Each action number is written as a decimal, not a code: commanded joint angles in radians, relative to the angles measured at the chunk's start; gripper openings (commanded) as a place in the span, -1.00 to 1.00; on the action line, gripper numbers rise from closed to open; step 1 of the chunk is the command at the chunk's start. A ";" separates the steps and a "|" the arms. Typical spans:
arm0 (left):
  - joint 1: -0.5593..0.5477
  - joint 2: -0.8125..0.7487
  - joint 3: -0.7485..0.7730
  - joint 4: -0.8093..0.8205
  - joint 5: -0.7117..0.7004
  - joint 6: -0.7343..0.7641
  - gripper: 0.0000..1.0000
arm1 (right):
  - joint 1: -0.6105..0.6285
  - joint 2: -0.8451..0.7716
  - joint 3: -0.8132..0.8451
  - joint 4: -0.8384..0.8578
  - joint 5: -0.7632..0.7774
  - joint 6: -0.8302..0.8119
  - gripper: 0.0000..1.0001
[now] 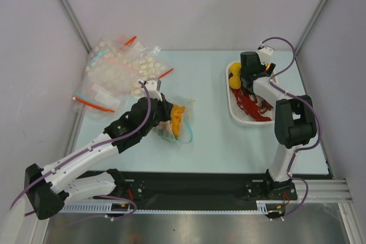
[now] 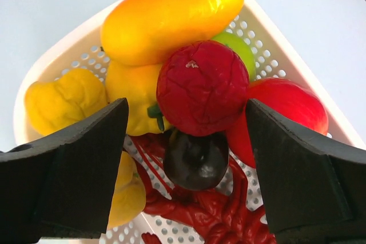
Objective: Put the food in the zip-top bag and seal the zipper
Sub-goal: Pick up the fake fruit from the bin, then place the fake fruit in the zipper food storage bag, then adjust the zipper food storage bag at the center of the board.
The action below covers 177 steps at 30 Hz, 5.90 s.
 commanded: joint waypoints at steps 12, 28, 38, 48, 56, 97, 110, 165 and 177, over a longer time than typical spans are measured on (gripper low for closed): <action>0.004 -0.017 0.002 0.044 0.023 -0.008 -0.99 | -0.016 0.021 -0.002 0.113 0.097 -0.021 0.33; 0.004 -0.016 0.000 0.045 0.027 -0.009 -0.99 | 0.021 -0.354 -0.201 0.070 -0.035 0.051 -0.05; 0.004 -0.020 0.004 0.044 0.008 -0.009 -0.99 | 0.232 -0.761 -0.398 0.054 -0.198 0.113 -0.10; 0.004 -0.023 0.016 0.011 -0.056 -0.008 -1.00 | 0.571 -0.876 -0.573 0.304 -0.593 -0.140 -0.14; 0.004 0.006 0.034 -0.009 -0.069 -0.006 -0.99 | 0.766 -0.882 -0.612 0.435 -0.693 -0.323 -0.17; 0.004 -0.114 0.005 -0.022 -0.067 -0.058 -0.99 | 0.812 -0.712 -0.609 0.539 -0.515 -0.242 0.60; 0.004 -0.193 -0.009 -0.090 -0.306 -0.112 -1.00 | 0.811 -0.626 -0.450 0.252 -0.429 -0.144 0.24; 0.004 -0.200 -0.032 -0.059 -0.323 -0.105 -0.97 | 0.768 -0.425 -0.336 0.159 -0.650 -0.056 -0.99; 0.003 -0.112 -0.006 0.079 0.126 0.078 -0.89 | 0.660 -0.666 -0.421 0.139 -0.549 0.051 -1.00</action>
